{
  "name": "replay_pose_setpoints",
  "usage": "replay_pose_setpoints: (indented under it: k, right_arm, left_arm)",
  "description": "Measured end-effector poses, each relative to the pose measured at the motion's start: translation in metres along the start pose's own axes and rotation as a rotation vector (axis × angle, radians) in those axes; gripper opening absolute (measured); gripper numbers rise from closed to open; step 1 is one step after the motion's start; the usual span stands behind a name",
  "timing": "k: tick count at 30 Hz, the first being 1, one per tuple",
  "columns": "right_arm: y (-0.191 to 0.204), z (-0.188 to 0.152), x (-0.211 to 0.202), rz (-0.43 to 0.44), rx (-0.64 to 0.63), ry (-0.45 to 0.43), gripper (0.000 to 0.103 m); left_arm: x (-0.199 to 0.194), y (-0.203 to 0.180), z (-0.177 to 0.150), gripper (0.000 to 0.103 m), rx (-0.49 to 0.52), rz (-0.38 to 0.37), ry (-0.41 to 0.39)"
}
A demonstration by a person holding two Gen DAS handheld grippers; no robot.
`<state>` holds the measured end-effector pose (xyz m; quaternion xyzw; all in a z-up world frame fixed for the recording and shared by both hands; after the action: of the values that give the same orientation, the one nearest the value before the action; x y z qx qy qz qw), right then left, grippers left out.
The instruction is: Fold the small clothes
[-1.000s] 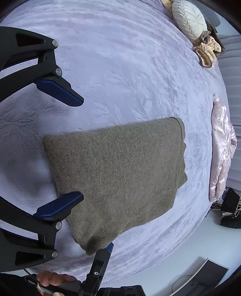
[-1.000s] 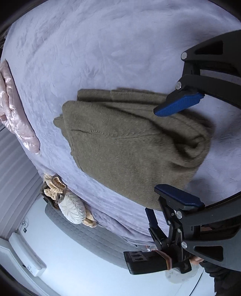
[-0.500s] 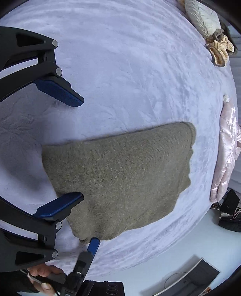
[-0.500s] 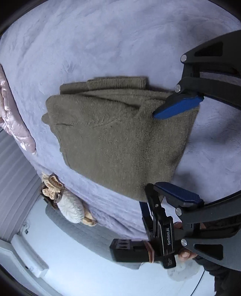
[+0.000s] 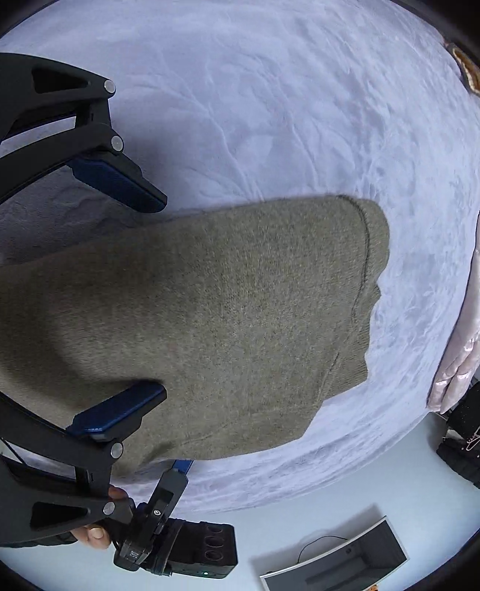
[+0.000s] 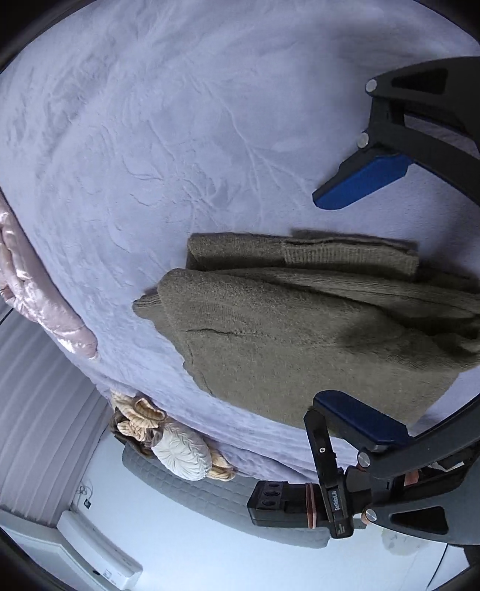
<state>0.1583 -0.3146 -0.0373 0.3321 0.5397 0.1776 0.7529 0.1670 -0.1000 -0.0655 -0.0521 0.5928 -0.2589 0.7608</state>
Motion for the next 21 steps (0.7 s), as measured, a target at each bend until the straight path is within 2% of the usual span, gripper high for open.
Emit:
replay_pose_setpoints:
  k: [1,2,5,6,7,8,10,11,12,14,18,21]
  right_arm:
    - [0.001,0.001,0.009,0.006,-0.002,0.024,0.099]
    - [0.002,0.002,0.020,0.006,-0.010,0.045,0.099]
    - [0.009,-0.001,0.040,-0.067,-0.107,0.044,0.099]
    - [0.013,-0.002,0.044,-0.093,-0.146,0.033,0.097]
    - [0.016,-0.003,0.047,-0.113,-0.170,0.031,0.089]
    - [0.020,-0.003,0.048,-0.111,-0.181,0.031,0.086]
    - [0.025,-0.003,0.047,-0.068,-0.169,0.044,0.054]
    - [0.029,-0.004,0.045,-0.057,-0.164,0.039,0.049]
    - [0.033,-0.004,0.043,-0.068,-0.178,0.030,0.046]
    - [0.042,-0.009,0.038,-0.093,-0.201,0.014,0.044]
    - [0.059,-0.016,0.022,-0.079,-0.191,-0.017,0.043]
    - [0.072,-0.023,0.012,-0.100,-0.204,-0.037,0.042]
  left_arm:
    - [0.005,-0.001,0.001,0.093,0.007,0.003,0.004]
    - [0.011,-0.001,0.002,0.101,0.013,0.002,0.008]
    - [0.020,-0.002,0.005,0.102,0.032,-0.011,0.001]
    - [0.020,-0.003,0.006,0.102,0.044,-0.007,-0.008]
    - [0.019,-0.005,0.007,0.100,0.066,0.003,-0.018]
    - [0.019,-0.009,0.007,0.086,0.090,-0.001,-0.028]
    - [0.016,-0.013,0.007,0.076,0.106,0.002,-0.035]
    - [0.014,-0.014,0.008,0.068,0.102,-0.003,-0.035]
    - [0.010,-0.015,0.009,0.060,0.099,-0.006,-0.041]
    - [0.001,-0.016,0.009,0.052,0.101,-0.004,-0.053]
    - [-0.015,-0.023,0.004,0.046,0.125,0.020,-0.062]
    - [-0.028,-0.028,-0.001,0.045,0.131,0.035,-0.065]
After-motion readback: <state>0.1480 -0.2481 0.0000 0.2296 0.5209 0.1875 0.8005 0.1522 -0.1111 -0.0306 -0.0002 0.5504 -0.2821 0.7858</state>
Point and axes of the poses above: each gripper's, at about its wrist camera, not at the fingertips, and x roughly the way its jaws point, y to its left, z to its top, the point moved 8 cm from there along x, roughly the way its jaws point, and after that the axes turned 10 degrees about x, right-handed, at the moved point
